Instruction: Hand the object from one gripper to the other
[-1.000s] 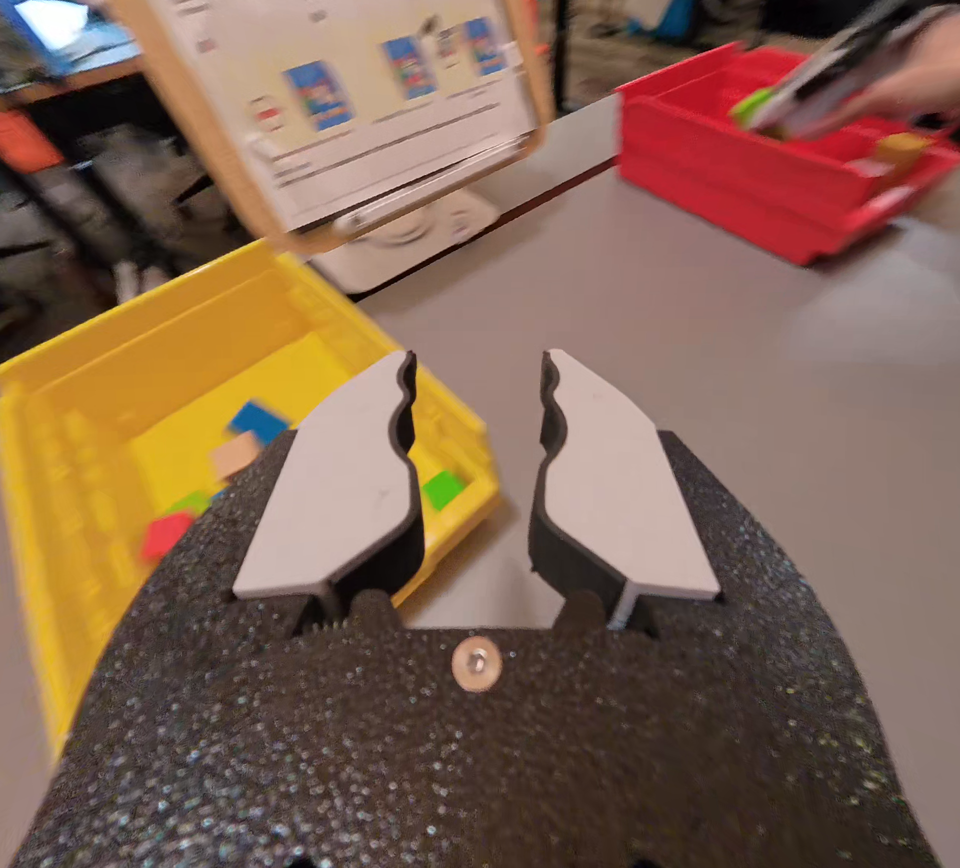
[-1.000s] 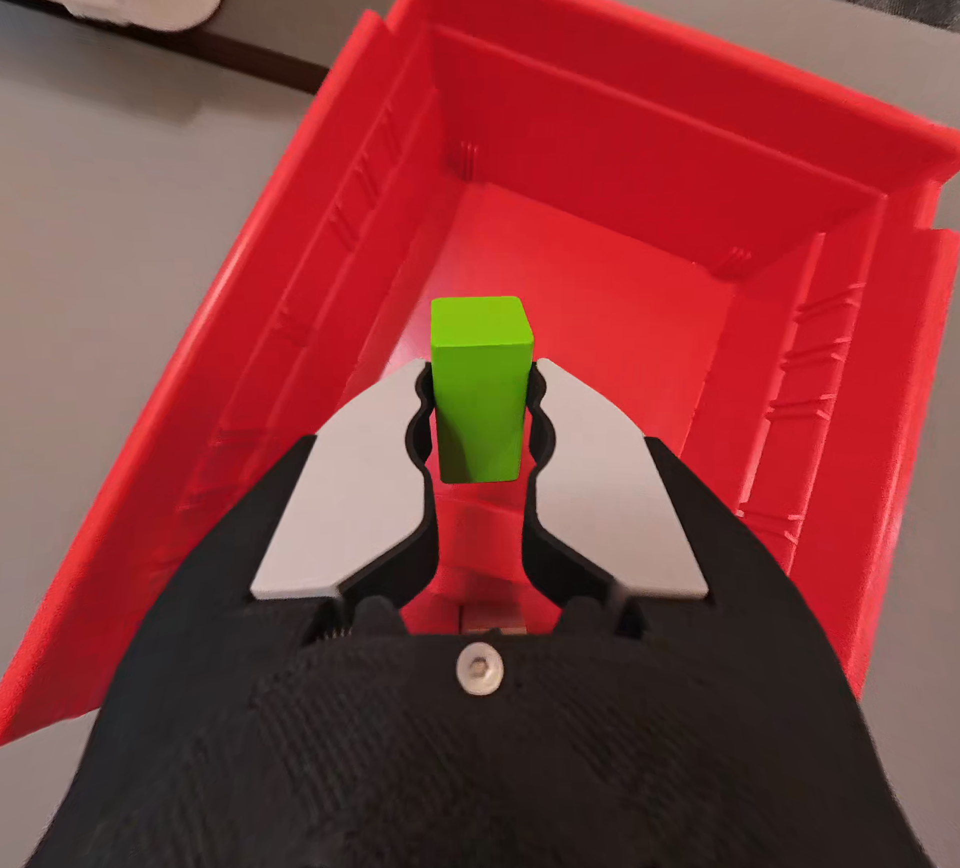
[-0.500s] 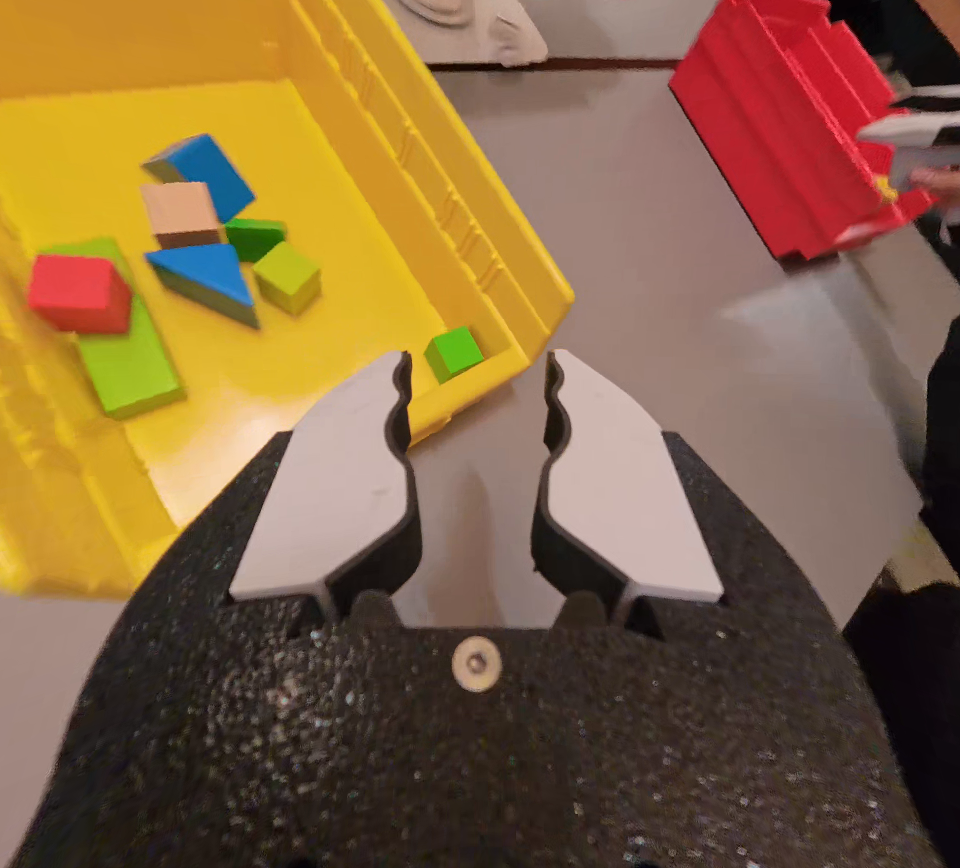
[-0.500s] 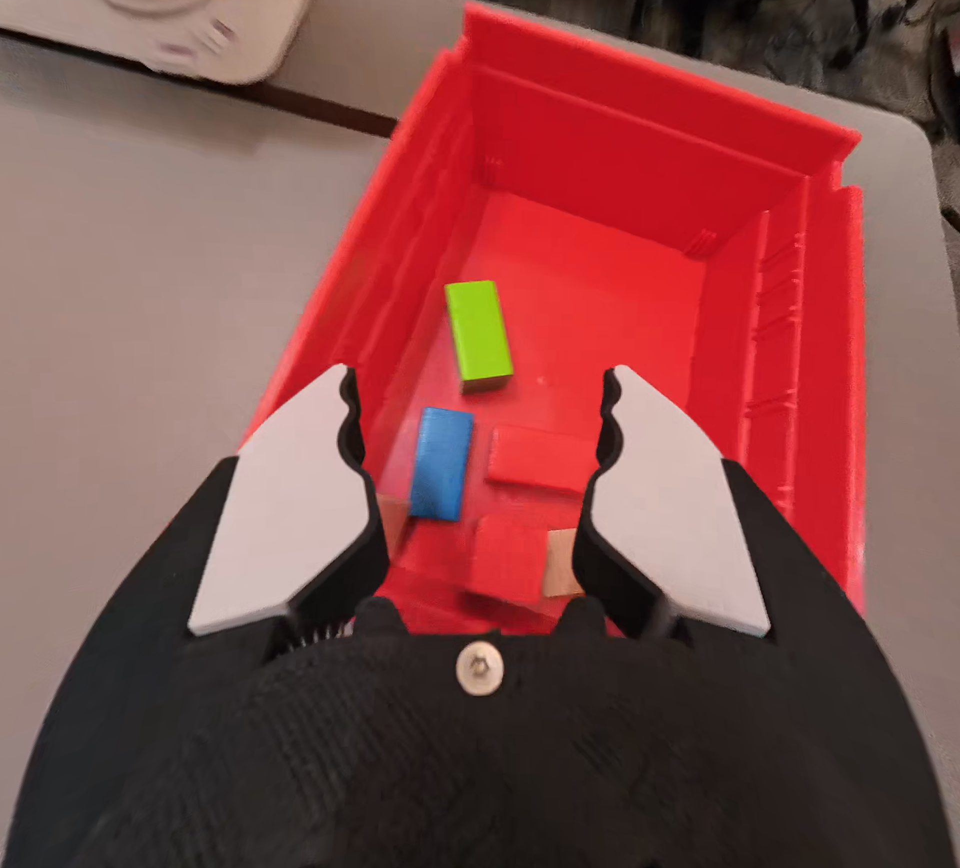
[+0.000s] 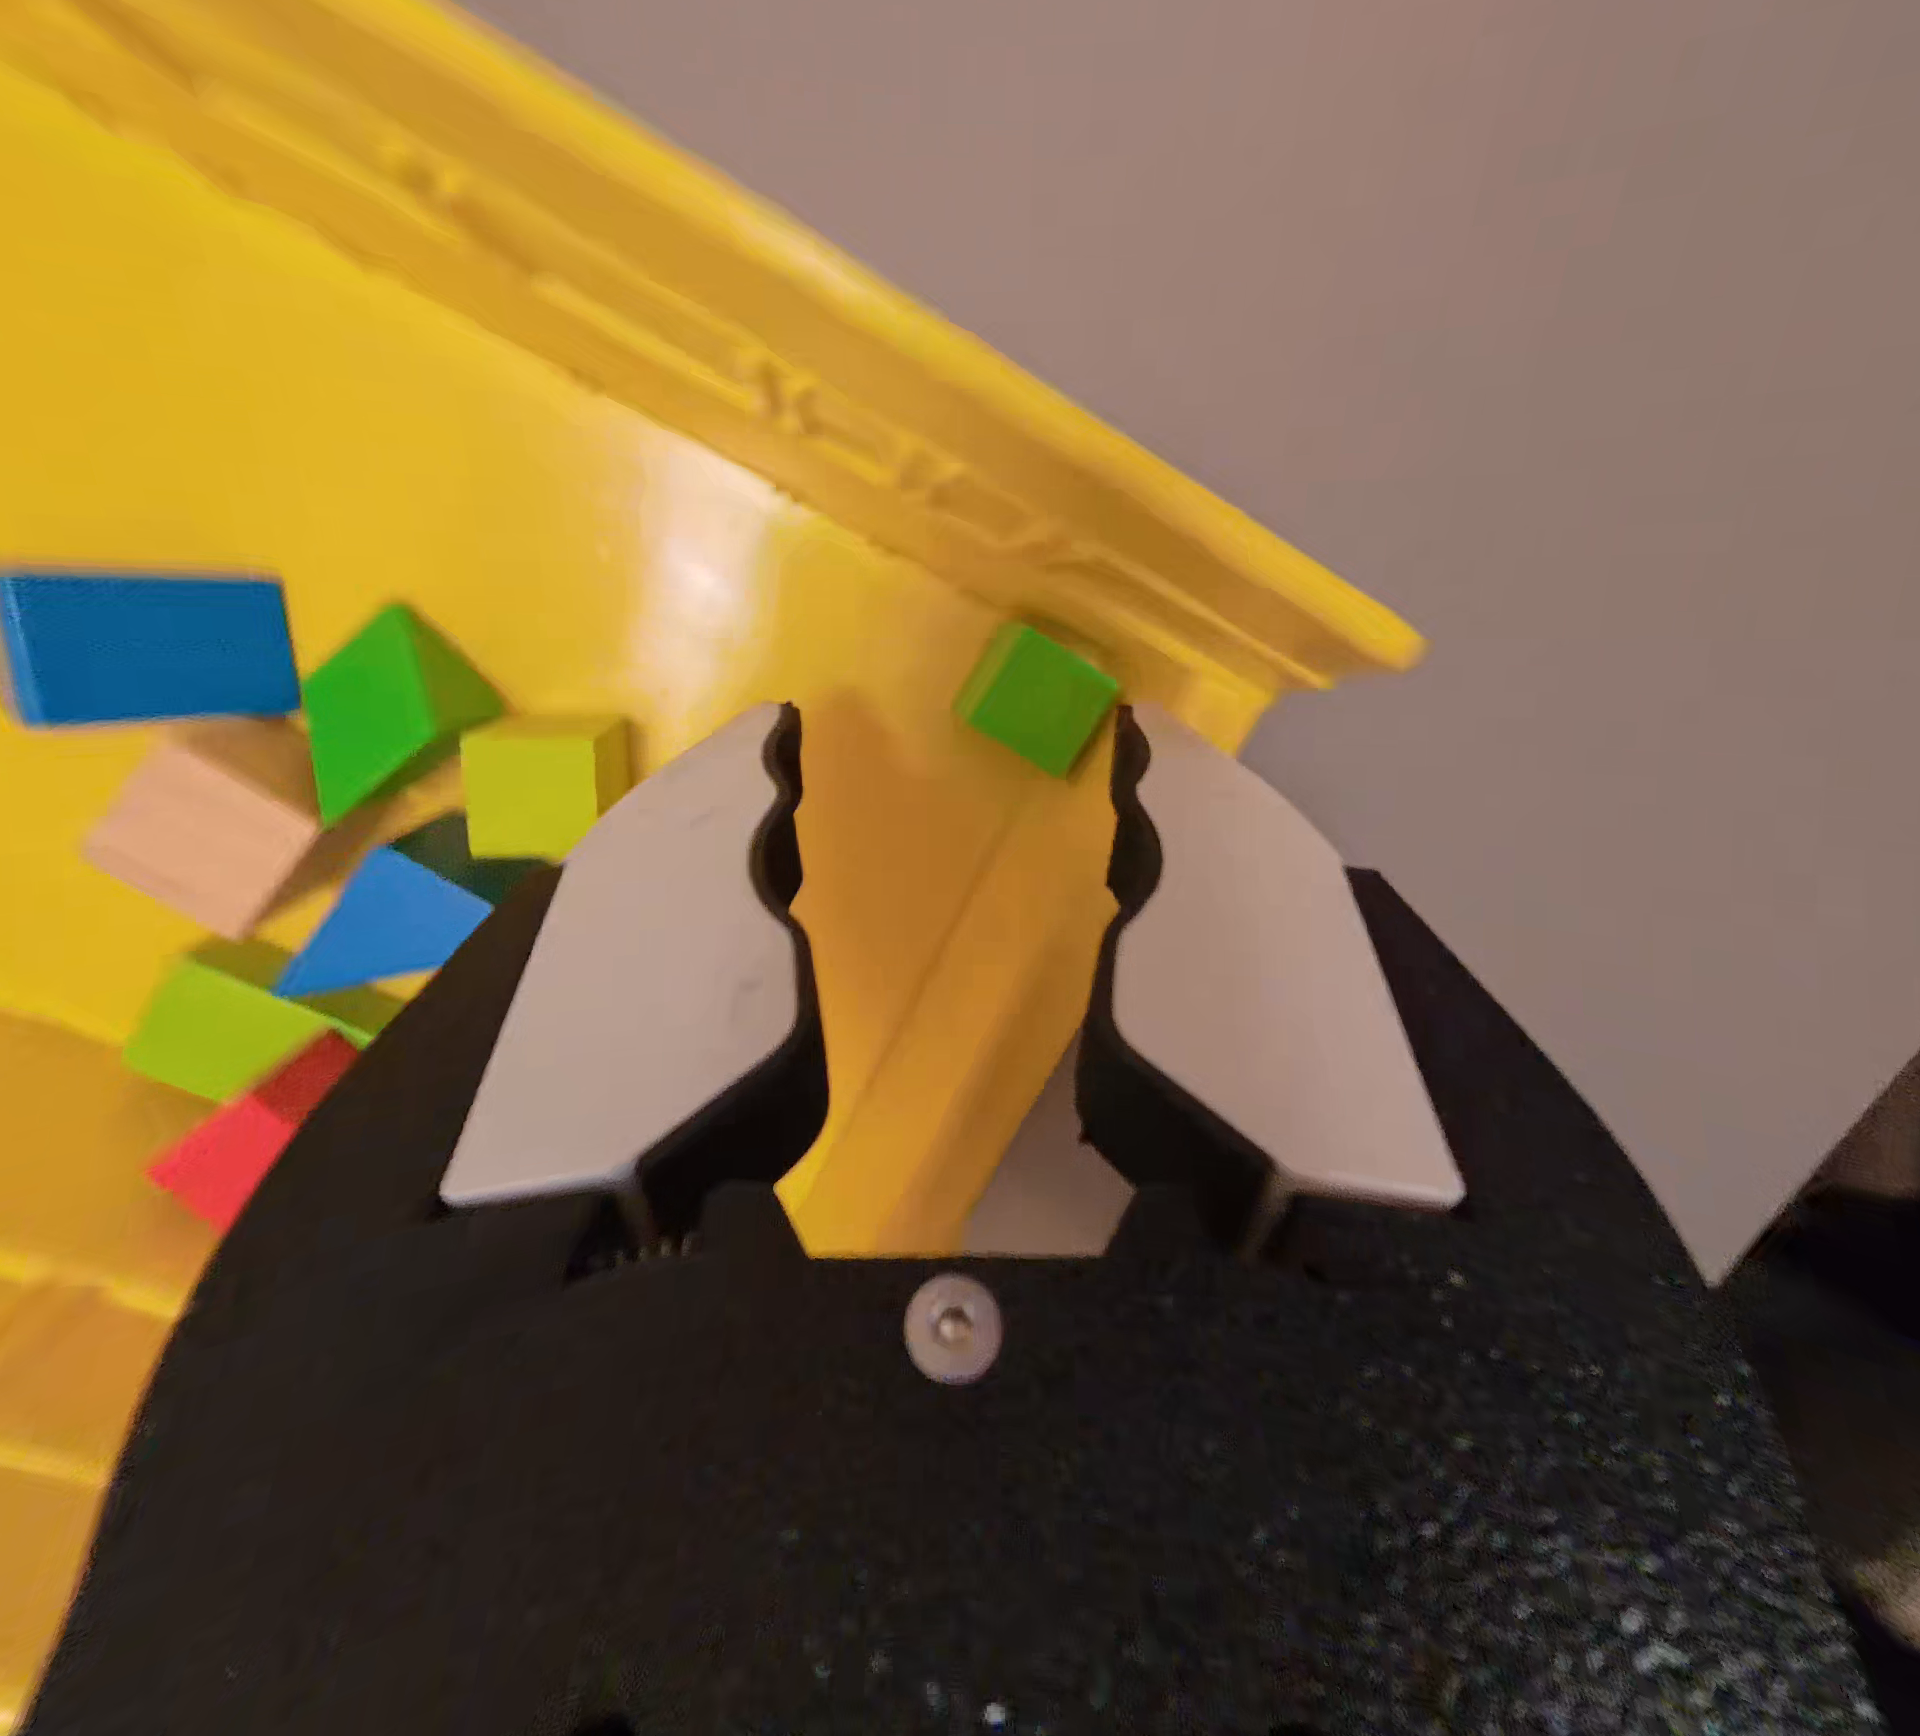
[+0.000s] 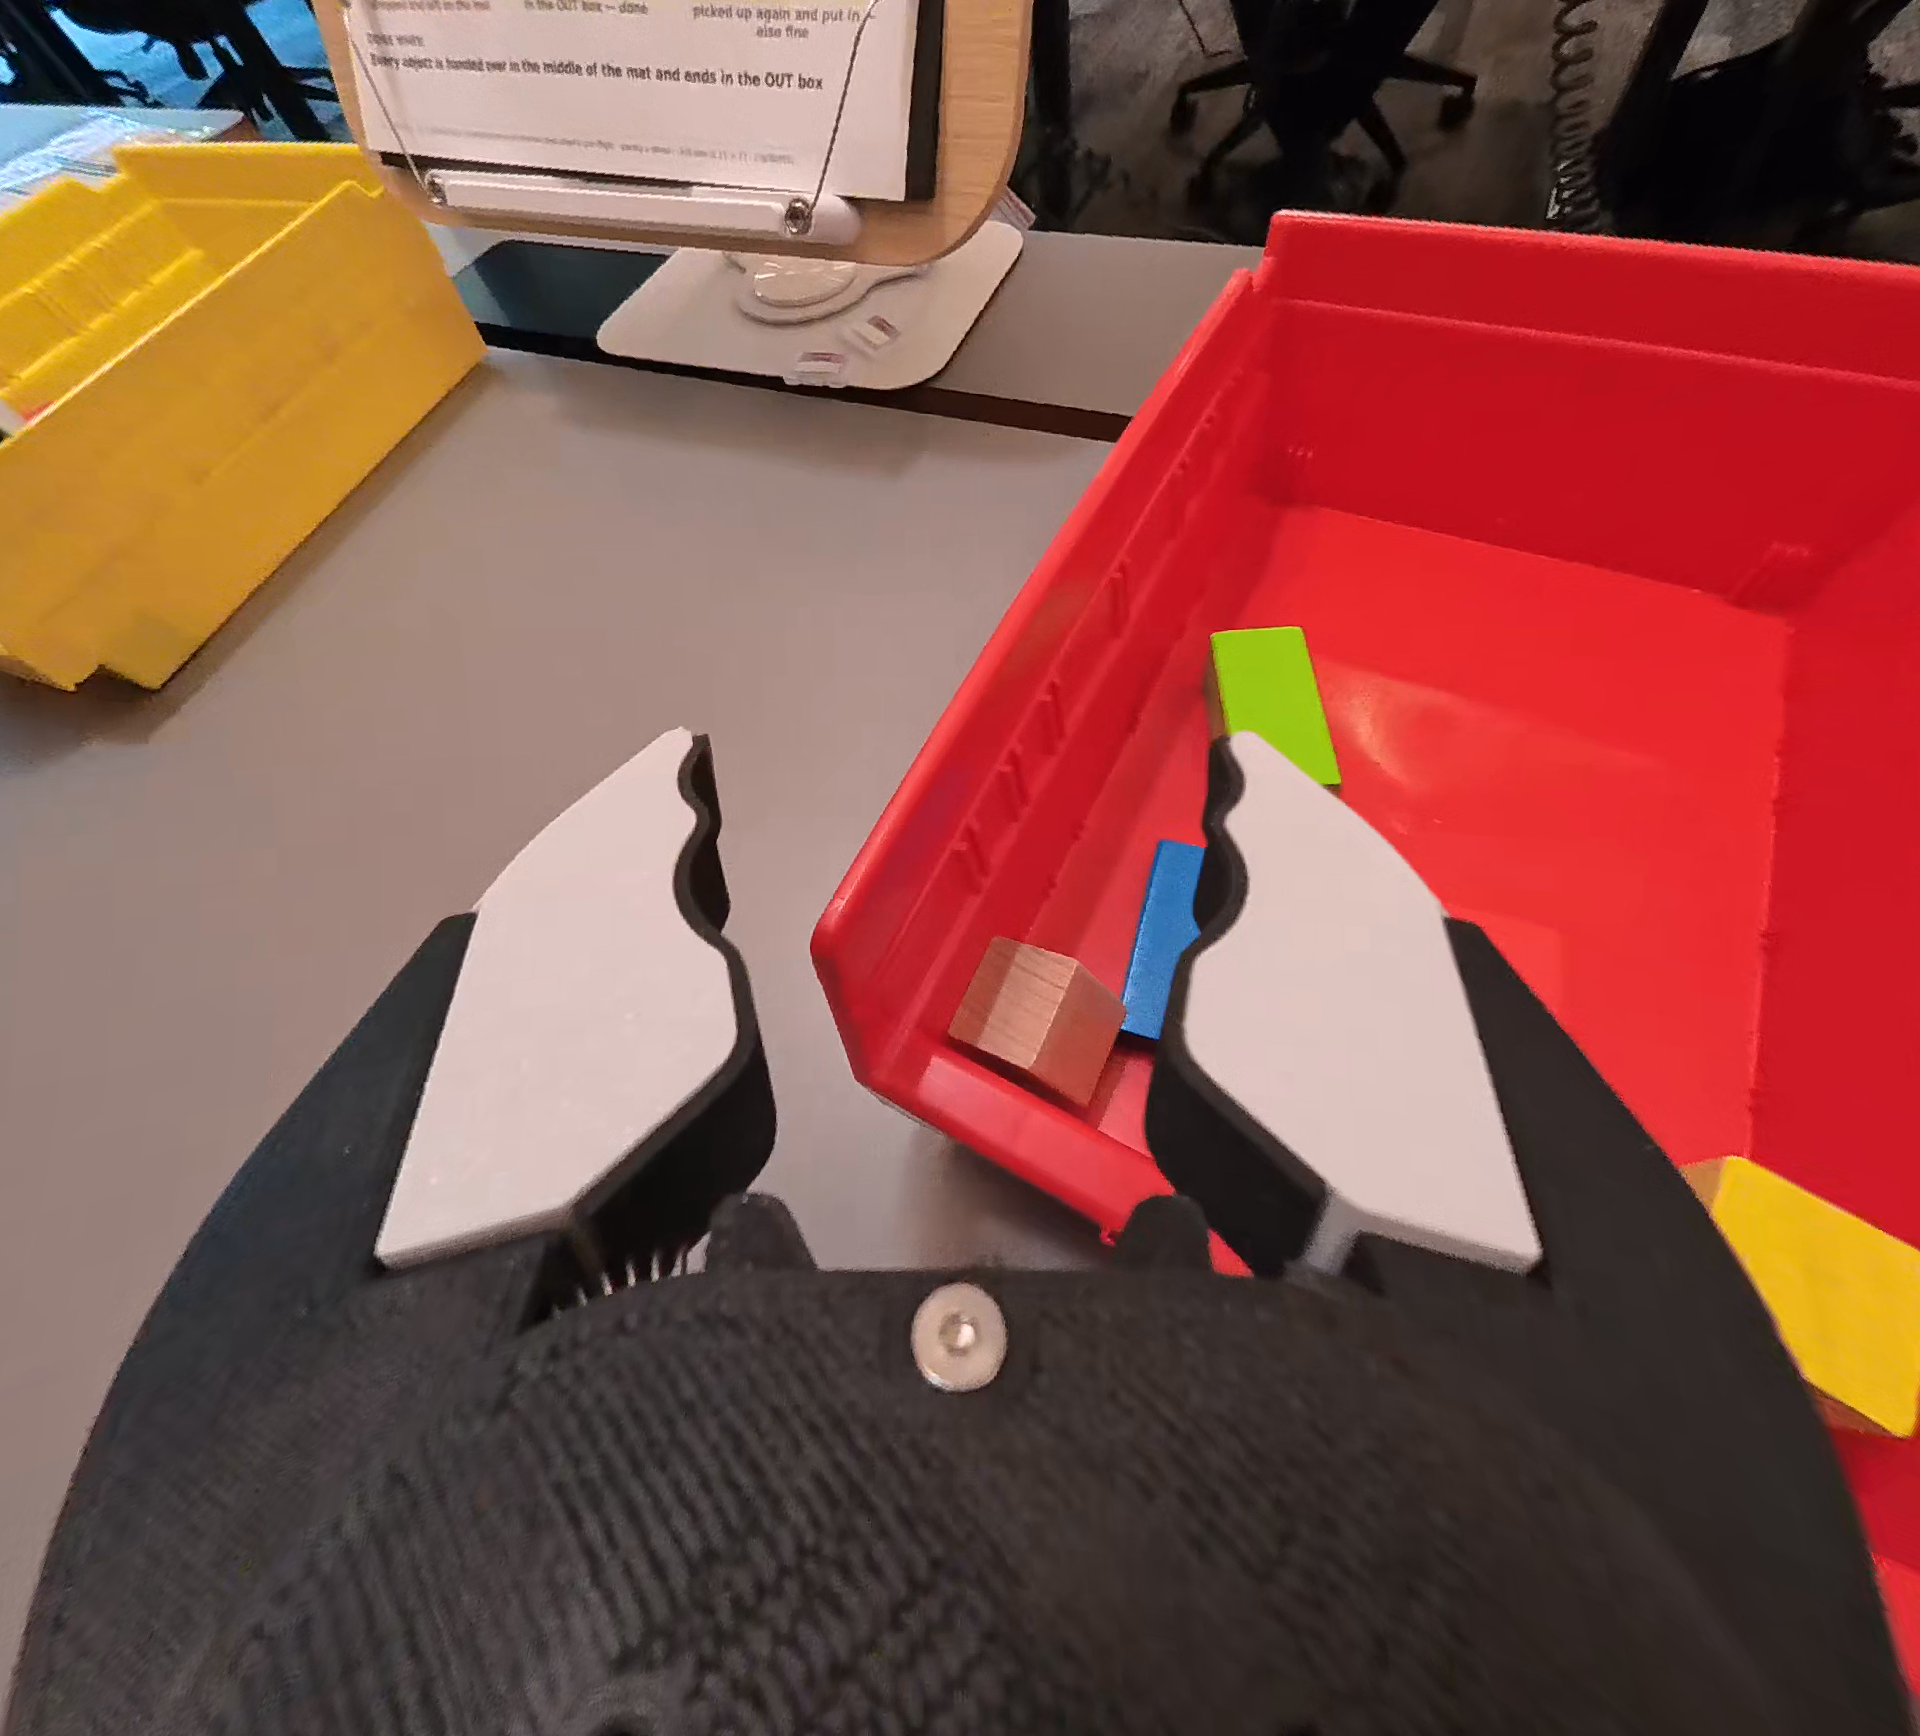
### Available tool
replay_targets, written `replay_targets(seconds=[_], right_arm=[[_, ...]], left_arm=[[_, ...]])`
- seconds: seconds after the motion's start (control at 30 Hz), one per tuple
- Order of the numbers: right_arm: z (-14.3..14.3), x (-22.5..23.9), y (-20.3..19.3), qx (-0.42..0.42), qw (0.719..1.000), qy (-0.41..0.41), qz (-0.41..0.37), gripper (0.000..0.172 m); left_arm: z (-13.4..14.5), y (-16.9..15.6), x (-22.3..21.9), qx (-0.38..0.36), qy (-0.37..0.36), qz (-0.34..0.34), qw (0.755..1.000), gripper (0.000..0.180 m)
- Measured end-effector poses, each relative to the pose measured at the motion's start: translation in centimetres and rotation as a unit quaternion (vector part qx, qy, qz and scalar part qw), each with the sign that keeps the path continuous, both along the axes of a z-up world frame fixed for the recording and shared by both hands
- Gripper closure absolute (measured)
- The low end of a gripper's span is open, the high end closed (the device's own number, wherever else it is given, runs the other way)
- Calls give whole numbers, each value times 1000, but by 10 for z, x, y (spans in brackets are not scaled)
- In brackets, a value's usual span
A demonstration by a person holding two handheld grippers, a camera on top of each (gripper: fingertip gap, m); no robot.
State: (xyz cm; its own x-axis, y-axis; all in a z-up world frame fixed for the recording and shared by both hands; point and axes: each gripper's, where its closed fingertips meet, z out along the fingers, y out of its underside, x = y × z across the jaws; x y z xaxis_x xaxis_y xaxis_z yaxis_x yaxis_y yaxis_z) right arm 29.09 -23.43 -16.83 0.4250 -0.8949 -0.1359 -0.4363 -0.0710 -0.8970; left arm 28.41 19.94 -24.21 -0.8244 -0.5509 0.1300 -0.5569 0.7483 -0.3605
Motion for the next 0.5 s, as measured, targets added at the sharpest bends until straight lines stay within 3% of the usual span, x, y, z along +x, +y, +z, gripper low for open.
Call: replay_targets(seconds=[0.03, 0.2, 0.5], right_arm=[[1, 0, 0, 3, 1000, 0, 1, 82], [3, -1, -2, 19, 1000, -1, 4, 82], [15, -5, 2, 27, 999, -12, 12, 81]], left_arm=[[-4, 2, 3, 6, 21, 43, 999, 127], [-14, -2, -9, 10, 142, 198, 970, 122], [-33, -1, -21, 86, 202, 256, 941, 129]])
